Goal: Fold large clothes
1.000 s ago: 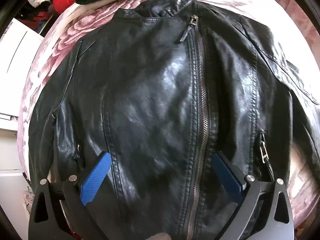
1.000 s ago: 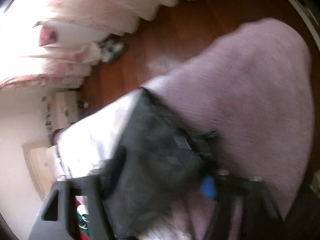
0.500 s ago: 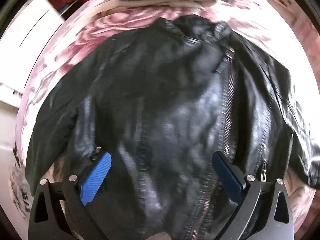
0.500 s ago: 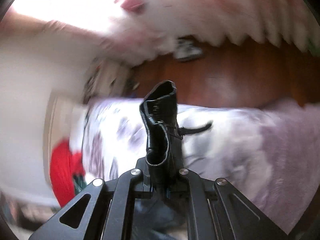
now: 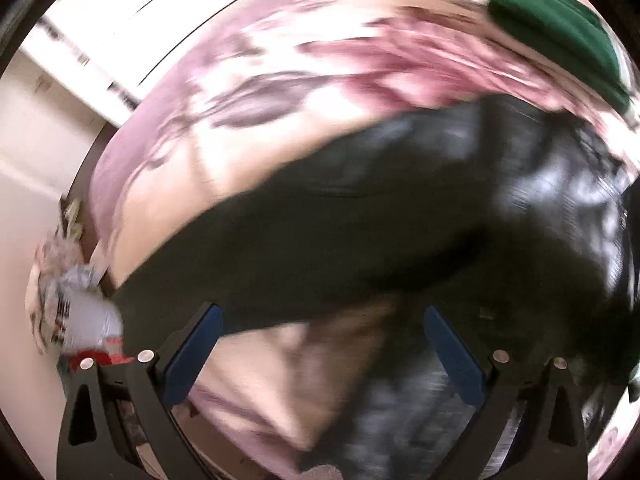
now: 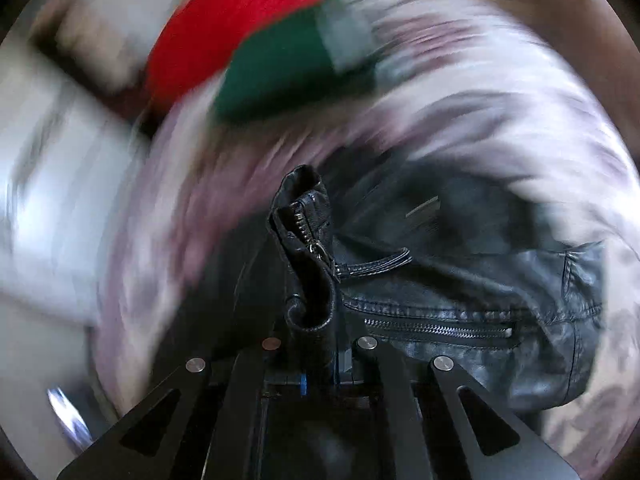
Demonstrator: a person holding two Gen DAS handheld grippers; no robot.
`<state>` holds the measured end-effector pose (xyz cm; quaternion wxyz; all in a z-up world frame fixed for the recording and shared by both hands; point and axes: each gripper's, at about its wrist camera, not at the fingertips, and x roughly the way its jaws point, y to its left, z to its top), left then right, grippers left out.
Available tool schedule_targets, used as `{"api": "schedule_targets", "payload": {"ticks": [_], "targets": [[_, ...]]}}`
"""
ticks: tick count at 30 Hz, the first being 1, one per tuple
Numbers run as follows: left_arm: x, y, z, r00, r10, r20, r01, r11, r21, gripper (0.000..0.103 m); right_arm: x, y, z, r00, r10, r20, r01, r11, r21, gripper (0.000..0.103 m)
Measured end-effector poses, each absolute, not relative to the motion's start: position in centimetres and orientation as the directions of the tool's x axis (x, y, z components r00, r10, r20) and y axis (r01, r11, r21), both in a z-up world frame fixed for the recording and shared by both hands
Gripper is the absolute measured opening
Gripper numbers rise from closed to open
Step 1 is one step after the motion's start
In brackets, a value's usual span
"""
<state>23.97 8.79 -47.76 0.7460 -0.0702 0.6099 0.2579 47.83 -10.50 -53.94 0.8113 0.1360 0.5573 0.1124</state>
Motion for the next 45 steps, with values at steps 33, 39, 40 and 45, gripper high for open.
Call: {"api": "schedule_targets", "payload": {"ticks": [33,39,40,45], "targets": [[18.4,13.9,-49.3,0.091,0.125,-0.988,-0.357,0.93,0.085,0.103,38.0,-11.5,-62.4,0.233,0.381,-0.895,0.466,0.764,0.447,0.065],[19.3,10.2,-50.3,0.091,0.118,-0.989,-0.234,0.968,0.094,0.103,42.2,-15.3,-65.4,0.222,0.232,-0.947,0.544,0.776,0.318,0.063],[19.5,9.8,-50.2,0.099,0.123,-0.987,-0.218,0.971,0.099,0.103,43.2,-15.2,-65.2,0.241,0.25,-0.938,0.525,0.78,0.342,0.061],[20.4,9.0,-49.6,0.107,0.124,-0.986,-0.195,0.976,0.102,0.103,48.5,-8.3,-68.2,0.054,0.326,-0.944,0.231,0.916,0.329,0.048]]}}
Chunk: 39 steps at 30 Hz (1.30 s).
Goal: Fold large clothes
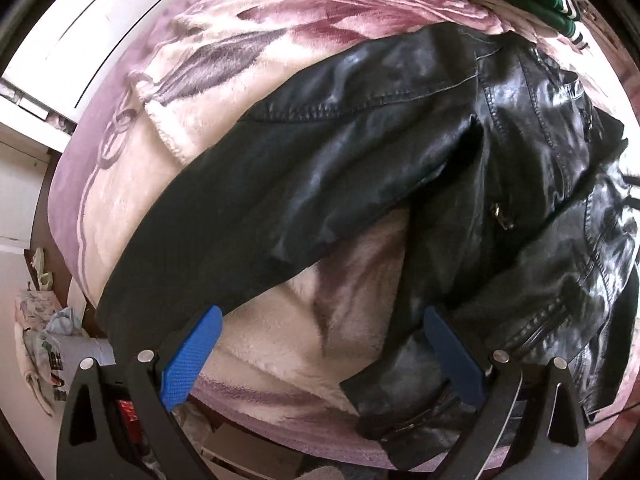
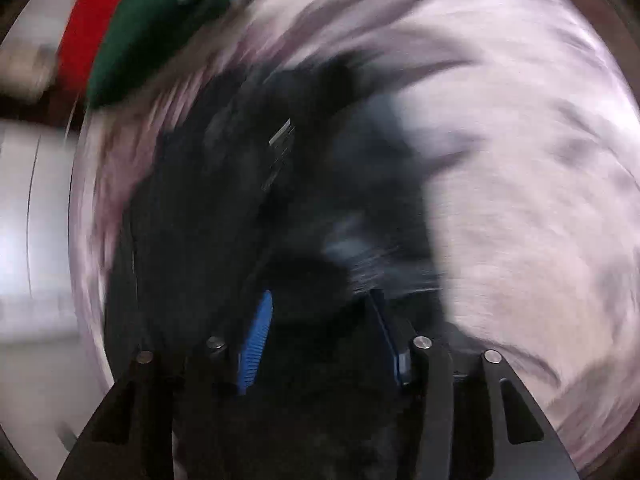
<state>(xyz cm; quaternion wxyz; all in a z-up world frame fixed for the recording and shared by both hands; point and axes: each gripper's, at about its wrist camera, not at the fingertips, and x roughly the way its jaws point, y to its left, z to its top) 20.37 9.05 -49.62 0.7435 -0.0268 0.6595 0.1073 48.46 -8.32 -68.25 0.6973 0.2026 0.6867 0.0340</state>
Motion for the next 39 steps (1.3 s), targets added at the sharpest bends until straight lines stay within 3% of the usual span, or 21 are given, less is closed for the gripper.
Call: {"api": "schedule_targets", "payload": {"ticks": [2,8,11,13,15,17,18,22,27,29,31,36,39], "targets": [[20.5,9.1,-49.6,0.106,0.133,-0.985,-0.194,0.975,0.11,0.103,49.4,-5.7,-71.2,-0.032,0.176,-0.984,0.121,0.978,0.171,0.03],[20.8,9.3,-50.1,0.097,0.16,-0.982,-0.182,0.973,0.141,0.103,53.1,-7.1,-74.7,0.042,0.002,-0.999,0.229,0.973,0.012,0.007],[20.6,9.0,-50.2,0.091,0.155,-0.984,-0.177,0.975,0.137,0.103,53.9,-7.0,-75.2,0.076,-0.071,-0.995,0.245,0.968,-0.051,0.002],[20.5,8.9,-50.3,0.09,0.15,-0.985,-0.175,0.976,0.133,0.103,54.1,-7.0,-75.5,0.058,-0.037,-0.998,0.281,0.959,-0.02,0.004],[20.1,9.0,-50.0,0.094,0.157,-0.983,-0.183,0.973,0.138,0.103,53.5,-7.1,-74.6,0.038,-0.016,-0.999,0.321,0.947,-0.003,0.019],[19.6,9.4,-49.8,0.097,0.177,-0.979,-0.2,0.968,0.155,0.103,51.6,-5.6,-73.3,0.025,0.096,-0.995,0.352,0.931,0.098,0.045],[19.2,9.8,-49.8,0.097,0.193,-0.976,-0.21,0.963,0.17,0.103,50.1,-4.2,-72.8,0.025,0.173,-0.985,0.355,0.919,0.171,0.048],[16.6,13.4,-49.9,0.046,0.261,-0.964,-0.334,0.914,0.231,0.103,44.9,3.8,-74.3,-0.056,0.31,-0.949,0.251,0.924,0.287,0.048],[13.0,19.1,-51.3,-0.083,0.241,-0.967,-0.508,0.825,0.249,0.103,43.8,10.6,-80.1,-0.07,0.093,-0.993,0.111,0.99,0.085,0.048],[11.1,21.7,-51.6,-0.114,0.216,-0.97,-0.582,0.777,0.241,0.103,44.5,12.1,-79.7,-0.058,0.024,-0.998,0.102,0.995,0.018,0.048],[9.8,23.6,-51.9,-0.115,0.194,-0.974,-0.629,0.745,0.223,0.103,44.7,13.7,-78.3,-0.023,0.046,-0.999,0.113,0.993,0.043,0.05],[7.9,28.8,-53.6,-0.052,0.042,-0.998,-0.792,0.607,0.067,0.103,42.9,18.6,-80.6,-0.137,0.187,-0.973,0.066,0.982,0.179,0.051],[7.1,32.3,-55.2,0.086,-0.102,-0.991,-0.896,0.427,-0.121,0.103,43.1,20.1,-84.6,-0.155,0.077,-0.985,0.045,0.996,0.071,0.051]]}}
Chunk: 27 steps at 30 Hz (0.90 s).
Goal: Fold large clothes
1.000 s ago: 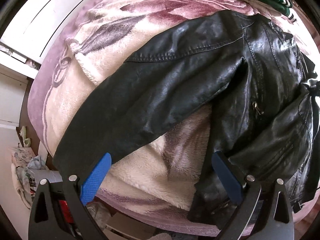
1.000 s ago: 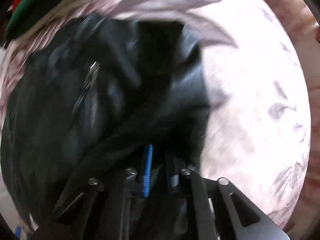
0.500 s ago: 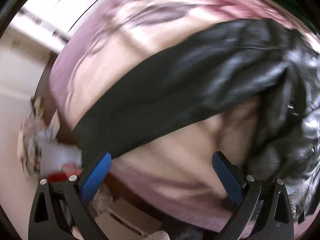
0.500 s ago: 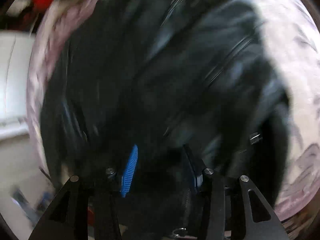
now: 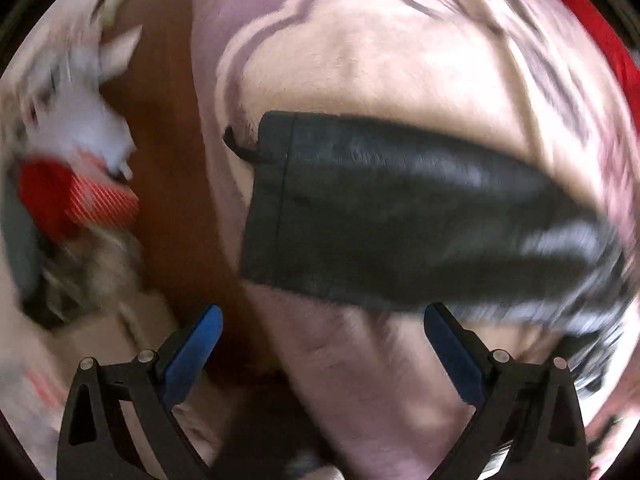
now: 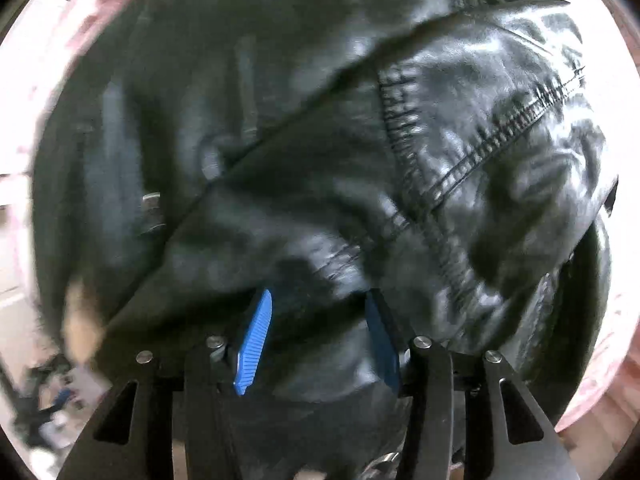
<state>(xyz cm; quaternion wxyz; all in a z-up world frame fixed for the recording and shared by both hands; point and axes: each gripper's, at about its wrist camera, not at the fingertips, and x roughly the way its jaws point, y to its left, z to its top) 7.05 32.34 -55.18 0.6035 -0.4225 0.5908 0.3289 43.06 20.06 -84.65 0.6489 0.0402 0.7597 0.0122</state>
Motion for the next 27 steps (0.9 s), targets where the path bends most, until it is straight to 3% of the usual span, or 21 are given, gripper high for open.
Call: {"api": "schedule_targets", "payload": {"ticks": [3,5,8,9,10,11,15,21,23,27], "targets": [[6.8,34.6,-57.2,0.22,-0.186,-0.958,-0.931,0.254,-0.263,0.103,45.1,19.9,-86.4,-0.141,0.017,-0.99,0.103,0.995,0.002,0.051],[6.7,35.6,-58.6,0.251,-0.196,-0.948,-0.947,0.153,-0.282,0.096,44.9,21.1,-87.0,-0.163,0.009,-0.987,0.115,0.993,-0.01,0.051],[6.1,37.0,-59.6,0.268,-0.16,-0.95,-0.961,0.019,-0.275,0.069,46.2,20.4,-86.7,-0.16,0.069,-0.985,0.148,0.988,0.045,0.053],[6.1,37.3,-59.0,0.254,-0.121,-0.96,-0.967,0.004,-0.256,0.05,46.5,18.9,-86.2,-0.149,0.107,-0.983,0.178,0.981,0.08,0.053],[6.4,37.2,-58.2,0.24,-0.088,-0.967,-0.97,0.014,-0.242,0.023,46.2,18.0,-86.0,-0.137,0.135,-0.981,0.206,0.973,0.105,0.054],[7.0,37.3,-56.8,0.21,-0.031,-0.977,-0.976,0.05,-0.211,0.016,45.9,17.6,-85.8,-0.117,0.166,-0.979,0.248,0.959,0.133,0.06],[9.9,37.1,-51.2,0.214,0.144,-0.966,-0.961,0.209,-0.181,0.01,44.9,16.5,-86.1,-0.06,0.233,-0.971,0.342,0.918,0.199,0.066],[16.9,31.4,-41.7,0.32,0.409,-0.854,-0.805,0.593,-0.018,0.009,42.3,12.3,-87.6,-0.018,0.252,-0.968,0.366,0.902,0.228,0.089],[18.5,28.1,-39.7,0.375,0.452,-0.81,-0.709,0.702,0.064,0.008,40.6,11.7,-88.7,-0.015,0.225,-0.974,0.357,0.911,0.205,0.097],[21.8,16.0,-36.9,0.535,0.423,-0.732,-0.418,0.885,0.206,0.008,39.0,9.8,-90.2,0.008,0.246,-0.969,0.365,0.902,0.232,0.097]]}}
